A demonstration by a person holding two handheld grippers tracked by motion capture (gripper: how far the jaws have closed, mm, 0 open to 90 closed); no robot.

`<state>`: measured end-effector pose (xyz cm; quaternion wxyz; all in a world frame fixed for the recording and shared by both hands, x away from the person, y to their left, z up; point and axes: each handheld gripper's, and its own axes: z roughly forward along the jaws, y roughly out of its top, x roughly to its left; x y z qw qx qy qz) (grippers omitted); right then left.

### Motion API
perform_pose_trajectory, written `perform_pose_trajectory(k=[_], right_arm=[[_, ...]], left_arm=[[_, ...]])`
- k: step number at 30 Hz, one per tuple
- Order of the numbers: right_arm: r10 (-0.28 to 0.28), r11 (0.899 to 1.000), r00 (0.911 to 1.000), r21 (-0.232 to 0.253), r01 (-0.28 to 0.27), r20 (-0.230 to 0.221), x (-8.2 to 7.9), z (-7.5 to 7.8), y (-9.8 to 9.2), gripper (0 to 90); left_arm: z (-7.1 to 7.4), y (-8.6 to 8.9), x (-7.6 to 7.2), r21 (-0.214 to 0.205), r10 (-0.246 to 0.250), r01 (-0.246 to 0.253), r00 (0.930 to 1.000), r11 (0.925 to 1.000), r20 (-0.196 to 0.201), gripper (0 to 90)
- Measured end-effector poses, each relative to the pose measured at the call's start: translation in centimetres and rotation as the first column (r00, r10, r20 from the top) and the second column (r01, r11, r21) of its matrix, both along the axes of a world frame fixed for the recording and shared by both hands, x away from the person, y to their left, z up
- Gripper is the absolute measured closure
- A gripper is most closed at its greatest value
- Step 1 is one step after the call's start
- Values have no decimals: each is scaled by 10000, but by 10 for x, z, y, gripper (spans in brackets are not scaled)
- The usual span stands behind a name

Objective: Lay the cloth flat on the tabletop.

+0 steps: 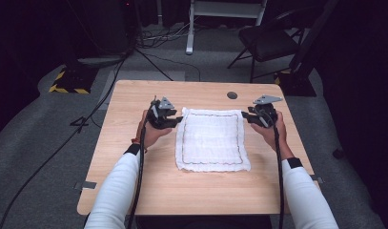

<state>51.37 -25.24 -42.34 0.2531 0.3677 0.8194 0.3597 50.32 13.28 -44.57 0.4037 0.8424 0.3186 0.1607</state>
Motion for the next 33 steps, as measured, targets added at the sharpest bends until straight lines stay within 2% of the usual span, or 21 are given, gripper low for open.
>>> perform_pose_trajectory(k=[1,3,4,5,6,8,11,14,16,18,19,20,21,23,24,25,26,28,29,32,33], right_arm=[[198,9997,9998,-136,-198,-65,-5,-4,0,589],[628,9977,9975,-231,-635,-322,-15,-12,-3,581],[628,9977,9975,-231,-635,-322,-15,-12,-3,581],[962,9949,9937,-239,-977,-579,-25,-20,-8,563],[962,9949,9937,-239,-977,-579,-25,-20,-8,563],[1464,9890,9851,-86,-1478,-897,-40,-31,-13,550],[1823,9832,9780,70,-1826,-1018,-53,-34,-12,529],[2239,9745,9697,372,-2213,-975,-62,-32,-5,521],[2961,9550,9512,414,-2936,-862,-77,-30,18,506],[3514,9361,9329,442,-3489,-784,-87,-30,40,501],[3514,9361,9329,442,-3489,-784,-87,-30,40,501],[4121,9111,9079,482,-4095,-767,-96,-32,64,501],[4121,9111,9079,482,-4095,-767,-96,-32,64,501],[4730,8811,8770,525,-4701,-846,-105,-35,90,502],[5274,8495,8448,400,-5261,-904,-114,-39,114,502],[5495,8351,8304,319,-5491,-921,-118,-41,126,504],[5495,8351,8304,319,-5491,-921,-118,-41,126,504],[5976,8009,7962,229,-5984,-944,-125,-48,152,512],[5976,8009,7962,229,-5984,-944,-125,-48,152,512],[6164,7845,7796,14,-6201,-1109,-128,-57,175,530],[6173,7834,7782,-6,-6215,-1156,-129,-58,180,540]], left_arm=[[-5,-6,-8,345,-342,348,9993,9988,-154,507],[-9,-11,-17,559,-786,805,9963,9952,-347,454],[-9,-11,-17,559,-786,805,9963,9952,-347,424],[-12,-14,-27,635,-1090,1122,9927,9917,-516,399],[-12,-14,-27,635,-1090,1122,9927,9917,-516,382],[-14,-18,-37,923,-1332,1386,9891,9860,-628,333],[-17,-20,-54,1087,-1617,1692,9840,9796,-742,291],[-18,-18,-57,1171,-1529,1604,9857,9801,-704,280],[-21,-14,-55,1043,-1245,1323,9891,9857,-782,253],[-28,-7,-47,1238,-703,790,9949,9892,-727,253],[-28,-7,-47,1238,-703,790,9949,9892,-727,254],[-31,-1,-41,1174,-295,391,9962,9923,-818,254],[-31,-1,-41,1174,-295,391,9962,9923,-818,254],[-32,5,-36,1115,-40,131,9967,9937,-812,254],[-32,7,-35,1064,62,19,9970,9943,-765,254],[-32,11,-32,902,359,-307,9978,9954,-563,256],[-32,11,-32,902,359,-307,9978,9954,-563,259],[-32,11,-31,1083,459,-421,9984,9932,-331,263],[-32,10,-30,1127,472,-433,9984,9927,-326,263],[-31,11,-20,816,642,-594,9962,9949,-584,260],[-31,11,-20,816,642,-594,9962,9949,-584,259]])
